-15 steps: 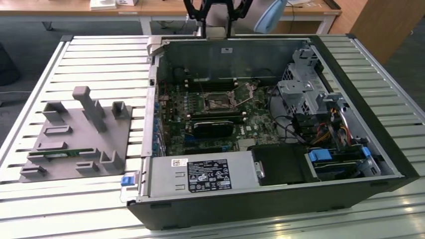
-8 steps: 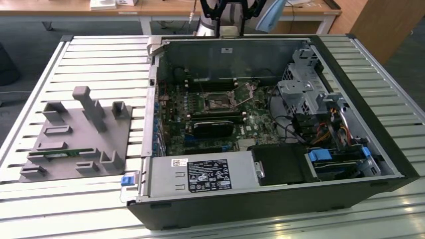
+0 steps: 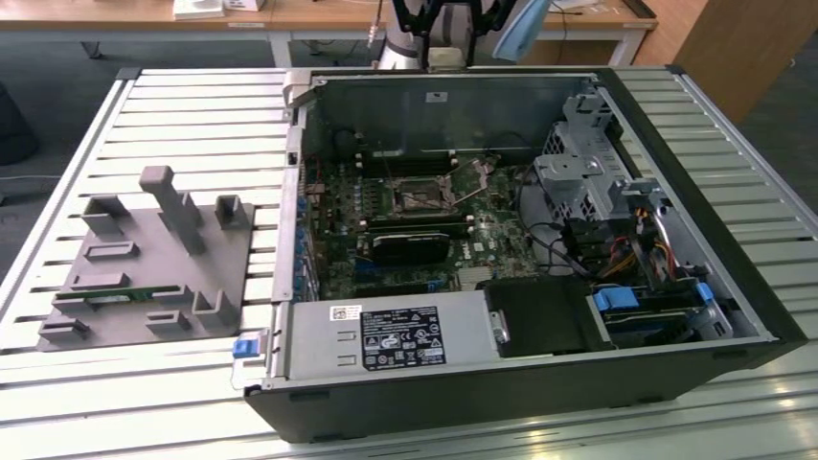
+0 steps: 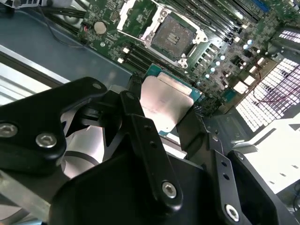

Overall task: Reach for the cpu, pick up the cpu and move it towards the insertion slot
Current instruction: 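Pick up the cpu and move it towards the insertion slot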

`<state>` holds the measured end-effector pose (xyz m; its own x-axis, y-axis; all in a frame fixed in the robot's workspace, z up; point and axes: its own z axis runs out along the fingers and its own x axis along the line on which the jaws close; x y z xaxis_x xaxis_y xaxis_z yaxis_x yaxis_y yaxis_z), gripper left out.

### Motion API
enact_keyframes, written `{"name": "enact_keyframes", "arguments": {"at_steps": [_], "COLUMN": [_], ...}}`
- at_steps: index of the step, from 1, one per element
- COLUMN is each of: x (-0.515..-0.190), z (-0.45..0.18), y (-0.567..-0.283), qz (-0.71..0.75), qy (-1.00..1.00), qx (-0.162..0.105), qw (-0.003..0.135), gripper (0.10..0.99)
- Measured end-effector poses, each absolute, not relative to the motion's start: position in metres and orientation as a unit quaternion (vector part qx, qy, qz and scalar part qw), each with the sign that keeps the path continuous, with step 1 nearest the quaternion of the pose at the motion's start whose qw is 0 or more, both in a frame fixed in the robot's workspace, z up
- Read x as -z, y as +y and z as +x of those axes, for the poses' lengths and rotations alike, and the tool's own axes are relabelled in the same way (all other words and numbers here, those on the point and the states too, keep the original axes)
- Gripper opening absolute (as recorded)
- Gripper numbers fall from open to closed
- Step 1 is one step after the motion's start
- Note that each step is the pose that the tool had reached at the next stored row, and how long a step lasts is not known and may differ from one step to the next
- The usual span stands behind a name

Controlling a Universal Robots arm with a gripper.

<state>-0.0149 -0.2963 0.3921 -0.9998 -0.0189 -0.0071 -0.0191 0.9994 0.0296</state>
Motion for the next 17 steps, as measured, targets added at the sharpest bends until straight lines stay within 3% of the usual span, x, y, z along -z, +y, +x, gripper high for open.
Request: {"name": "enact_keyframes", "arguments": {"at_steps": [17], "x": [-0.3907], "z": [-0.009], "y": [-0.2992], "qz": [-0.009], "qy": [1.0], "qx": [-0.015], "qw": [0.003], "gripper": [0.545]}}
